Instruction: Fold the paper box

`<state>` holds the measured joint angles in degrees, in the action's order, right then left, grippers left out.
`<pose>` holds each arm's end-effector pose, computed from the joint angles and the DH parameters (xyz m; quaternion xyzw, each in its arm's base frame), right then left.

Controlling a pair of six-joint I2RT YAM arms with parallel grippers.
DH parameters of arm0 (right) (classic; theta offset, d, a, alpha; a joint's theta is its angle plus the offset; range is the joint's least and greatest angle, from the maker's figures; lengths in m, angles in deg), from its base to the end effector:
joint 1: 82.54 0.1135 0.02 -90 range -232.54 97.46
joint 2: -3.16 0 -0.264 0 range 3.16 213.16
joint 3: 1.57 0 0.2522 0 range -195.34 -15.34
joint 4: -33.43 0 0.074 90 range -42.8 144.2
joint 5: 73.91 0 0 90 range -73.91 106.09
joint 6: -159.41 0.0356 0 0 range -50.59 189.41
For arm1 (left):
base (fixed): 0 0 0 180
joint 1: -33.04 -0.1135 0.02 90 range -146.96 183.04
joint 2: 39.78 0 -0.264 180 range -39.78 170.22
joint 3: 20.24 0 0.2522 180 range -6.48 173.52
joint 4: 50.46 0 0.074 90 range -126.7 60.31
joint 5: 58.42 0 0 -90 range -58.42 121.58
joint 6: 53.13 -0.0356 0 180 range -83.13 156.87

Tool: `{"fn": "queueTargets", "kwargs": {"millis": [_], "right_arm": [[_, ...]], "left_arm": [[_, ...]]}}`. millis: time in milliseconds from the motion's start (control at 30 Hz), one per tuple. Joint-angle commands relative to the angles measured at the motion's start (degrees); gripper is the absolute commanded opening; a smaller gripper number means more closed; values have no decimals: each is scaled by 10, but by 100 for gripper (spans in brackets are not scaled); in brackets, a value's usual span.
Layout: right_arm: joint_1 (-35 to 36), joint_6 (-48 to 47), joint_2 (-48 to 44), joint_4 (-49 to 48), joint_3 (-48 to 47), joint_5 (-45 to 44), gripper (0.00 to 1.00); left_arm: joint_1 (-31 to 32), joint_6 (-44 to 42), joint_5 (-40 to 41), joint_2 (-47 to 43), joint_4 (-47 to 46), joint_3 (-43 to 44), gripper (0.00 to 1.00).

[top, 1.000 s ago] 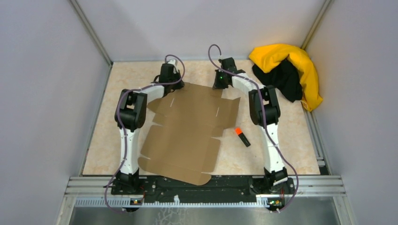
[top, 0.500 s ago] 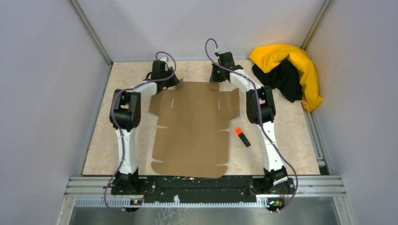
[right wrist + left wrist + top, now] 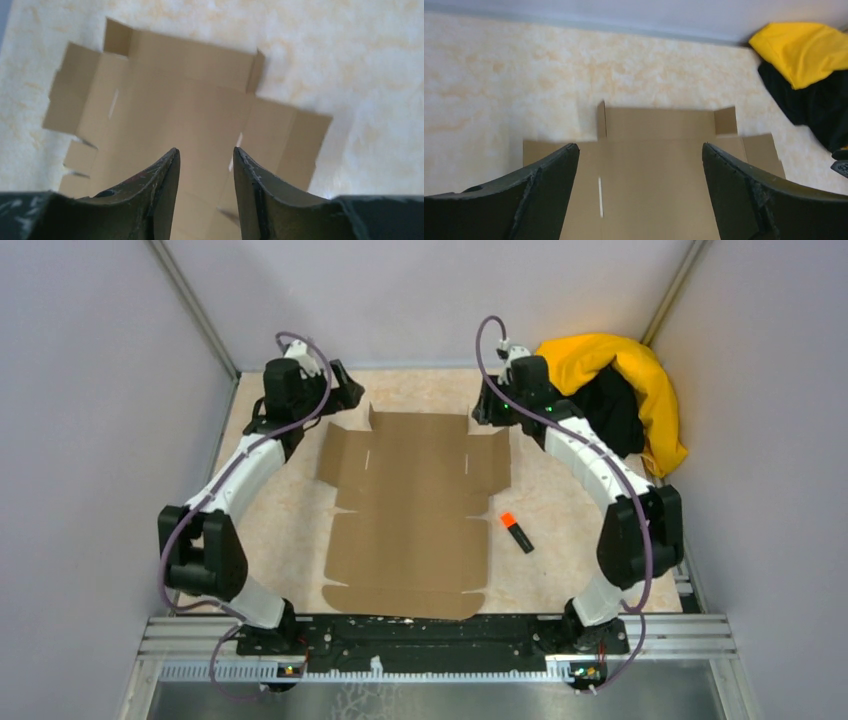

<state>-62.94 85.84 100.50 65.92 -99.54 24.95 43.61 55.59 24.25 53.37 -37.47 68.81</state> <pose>0.3737 0.1389 0.3205 -0.0616 0.8700 0.2140 0.4398 0.3831 -0.0761 0.3269 -0.0192 0.8033 -0.1997 0.5607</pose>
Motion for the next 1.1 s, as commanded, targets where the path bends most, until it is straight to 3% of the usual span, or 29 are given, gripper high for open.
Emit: {"fn": "queueTargets", "kwargs": {"millis": [0,67,133,167,233,267,300,433,600,1067], "right_arm": [[-1,-11,-69,23,122,-41,38],[-1,-10,-95,33,171,-49,26],[-1,-3,-119,23,223,-52,21],[-1,1,-126,19,245,-55,18],[-1,5,-128,14,281,-58,12],[-1,6,-129,12,297,-59,10],[-1,8,-129,5,310,-60,8],[-1,17,-126,-16,340,-62,7],[-1,22,-110,-36,354,-53,6],[17,32,-72,-64,352,-38,6]], "left_arm": [[4,35,-18,-54,65,-106,98],[5,45,-13,-83,73,-148,98],[7,53,-3,-110,75,-191,86],[7,55,-1,-122,69,-214,71],[6,61,12,-135,67,-250,27],[7,62,17,-138,70,-262,15],[6,64,23,-140,75,-272,11],[6,69,48,-156,92,-298,7],[6,60,97,-175,94,-323,11],[5,82,169,-124,108,-354,4]]}}
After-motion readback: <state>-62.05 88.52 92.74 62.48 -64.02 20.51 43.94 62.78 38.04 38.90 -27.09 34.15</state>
